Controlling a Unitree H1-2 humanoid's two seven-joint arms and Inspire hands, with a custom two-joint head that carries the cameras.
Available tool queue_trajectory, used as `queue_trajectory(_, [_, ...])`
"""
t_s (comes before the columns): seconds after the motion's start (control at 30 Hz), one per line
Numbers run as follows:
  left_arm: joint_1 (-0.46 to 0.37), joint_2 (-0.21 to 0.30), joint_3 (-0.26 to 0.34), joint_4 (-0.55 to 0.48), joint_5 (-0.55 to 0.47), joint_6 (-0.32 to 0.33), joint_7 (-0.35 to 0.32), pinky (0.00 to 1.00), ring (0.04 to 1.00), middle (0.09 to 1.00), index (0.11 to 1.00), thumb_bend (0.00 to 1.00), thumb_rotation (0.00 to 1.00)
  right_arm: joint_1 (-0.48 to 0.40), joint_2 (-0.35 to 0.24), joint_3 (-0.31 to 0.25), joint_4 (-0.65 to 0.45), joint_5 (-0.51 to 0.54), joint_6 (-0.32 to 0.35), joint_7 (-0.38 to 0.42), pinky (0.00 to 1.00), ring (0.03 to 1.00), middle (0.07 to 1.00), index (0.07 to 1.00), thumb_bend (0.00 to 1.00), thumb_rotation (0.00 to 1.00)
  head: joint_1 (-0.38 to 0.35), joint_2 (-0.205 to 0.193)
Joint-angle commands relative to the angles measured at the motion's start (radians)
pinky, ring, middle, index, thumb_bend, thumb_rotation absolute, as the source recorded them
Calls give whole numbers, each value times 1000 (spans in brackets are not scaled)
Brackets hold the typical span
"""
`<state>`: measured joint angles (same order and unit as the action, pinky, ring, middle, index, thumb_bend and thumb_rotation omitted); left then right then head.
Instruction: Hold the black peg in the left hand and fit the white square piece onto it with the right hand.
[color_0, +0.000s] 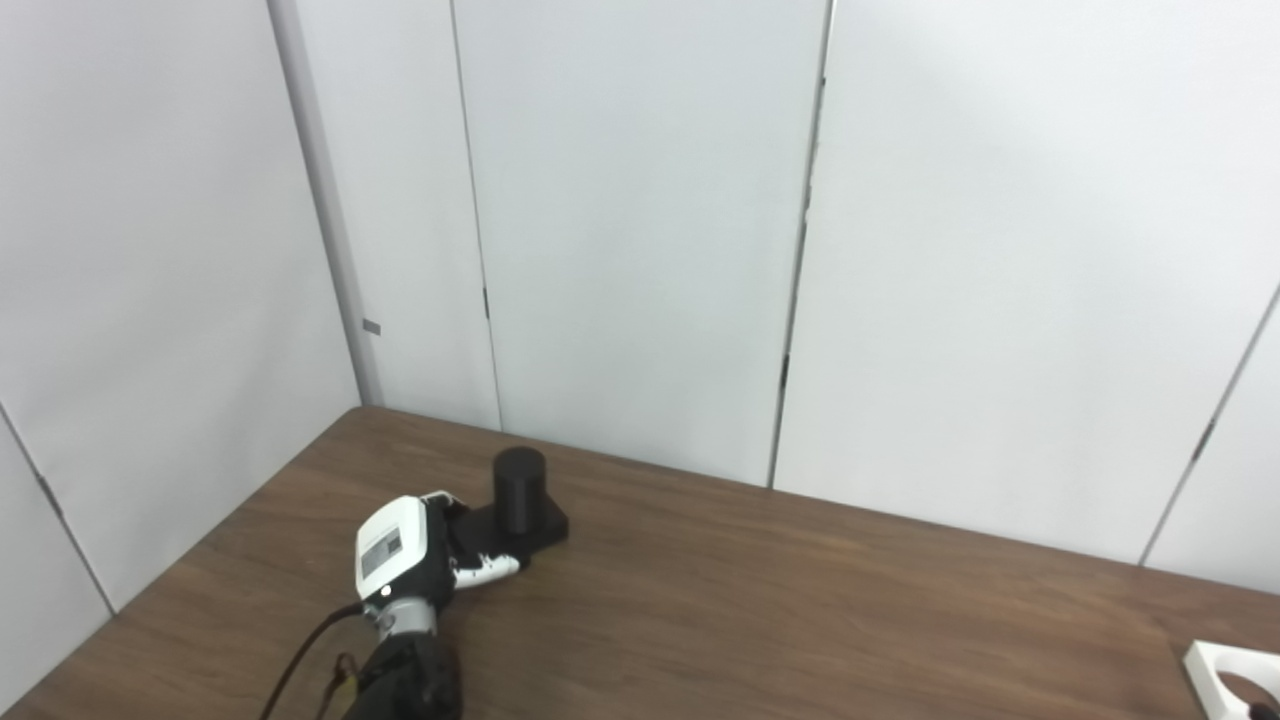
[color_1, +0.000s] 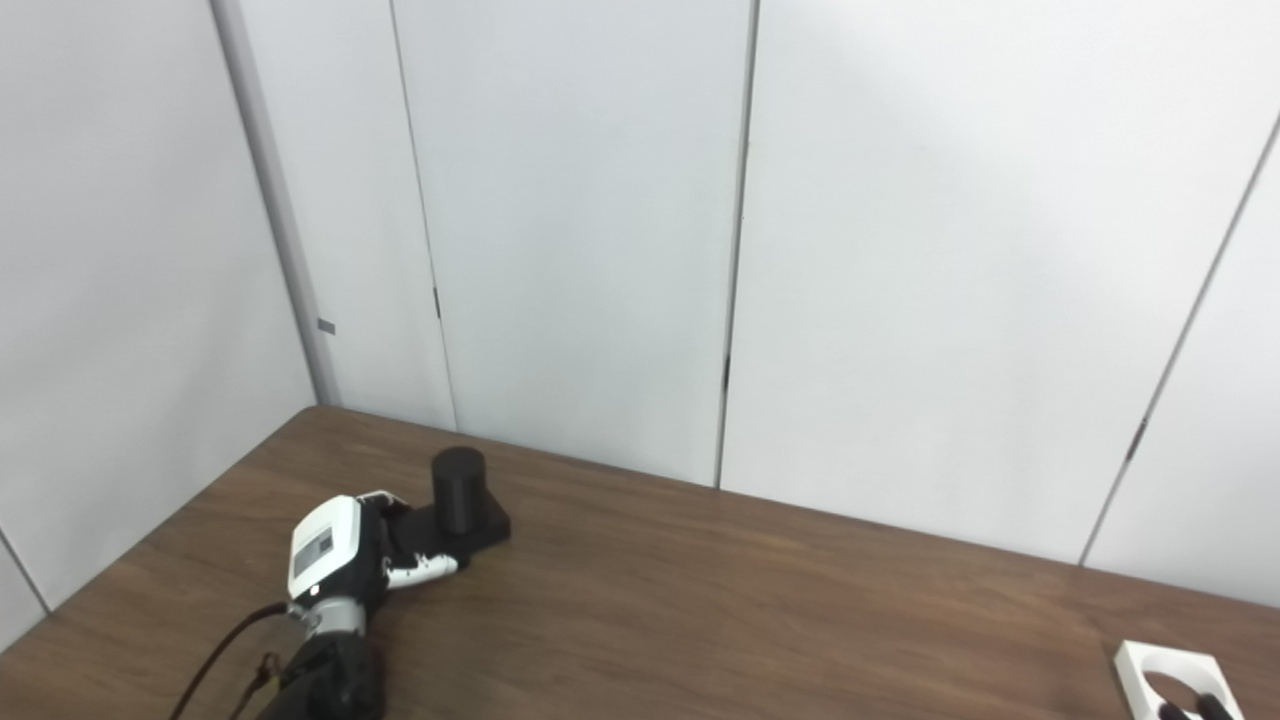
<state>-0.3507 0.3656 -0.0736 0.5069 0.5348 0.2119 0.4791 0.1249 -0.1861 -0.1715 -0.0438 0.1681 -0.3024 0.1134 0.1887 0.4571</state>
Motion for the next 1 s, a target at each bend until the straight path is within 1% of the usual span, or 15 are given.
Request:
queue_trajectory(0.0, [-6,10,-14,-40,-24,-52,-55,675,746,706,483,513,43,78,57,22,56,15,14,-8,1000,996,941,997,732,948,-3,3])
queue_trajectory(0.03, [5,9,-15,-64,-30,-59,-77,669,743,707,484,513,43,80,59,23,51,20,22,-7,1000,998,944,999,730,947,-10,9])
queue_trajectory(0.1, [34,7,-29,-142,-36,-42,-134,684,766,729,486,511,45,82,65,24,38,23,33,-11,1000,1000,950,999,726,932,-21,18])
queue_trajectory(0.17, [73,2,-50,-233,-25,-34,-174,704,789,742,487,512,47,83,68,25,32,1,29,-18,1000,1000,949,999,709,952,-39,33])
queue_trajectory(0.33, [159,-16,-97,-393,26,-27,-227,711,798,750,486,513,49,84,79,26,14,-8,41,-21,1000,1000,956,1000,702,947,-79,65])
queue_trajectory(0.4, [191,-25,-118,-451,55,-22,-249,726,805,754,486,513,51,87,84,28,1,-20,48,-27,1000,1000,957,1000,670,958,-94,77])
queue_trajectory(0.47, [227,-34,-144,-514,83,-22,-276,733,810,758,486,513,50,92,90,31,-18,-21,64,-29,1000,1000,956,1000,651,952,-126,98])
queue_trajectory(0.5, [243,-38,-154,-538,94,-23,-288,736,813,756,486,513,51,95,93,33,-27,-25,69,-32,1000,1000,958,1000,641,948,-126,98])
queue_trajectory(0.53, [258,-41,-162,-562,99,-26,-300,737,814,757,486,512,51,99,97,36,-40,-26,79,-33,1000,1000,957,1000,634,947,-158,115])
queue_trajectory(0.6, [281,-47,-178,-592,111,-35,-324,733,811,757,487,512,50,106,100,44,-62,-39,93,-39,1000,1000,964,1000,608,949,-174,122])
queue_trajectory(0.67, [299,-54,-192,-612,116,-54,-345,728,806,758,486,512,49,114,103,56,-86,-47,114,-43,1000,1000,968,1000,592,960,-211,140])
queue_trajectory(0.7, [304,-56,-194,-618,116,-62,-352,722,800,755,486,513,48,117,104,61,-95,-49,122,-46,1000,1000,965,1000,583,963,-215,142])
queue_trajectory(0.77, [319,-62,-212,-633,125,-82,-364,721,798,753,486,514,47,122,109,72,-113,-63,141,-62,1000,1000,961,1000,570,966,-243,162])
queue_trajectory(0.83, [328,-66,-223,-642,131,-95,-375,722,796,748,486,514,46,124,113,80,-126,-78,159,-77,1000,1000,957,1000,563,973,-250,168])
queue_trajectory(0.97, [354,-87,-248,-659,143,-112,-397,727,800,749,486,514,46,130,120,99,-163,-83,214,-102,1000,1000,958,998,614,969,-274,194])
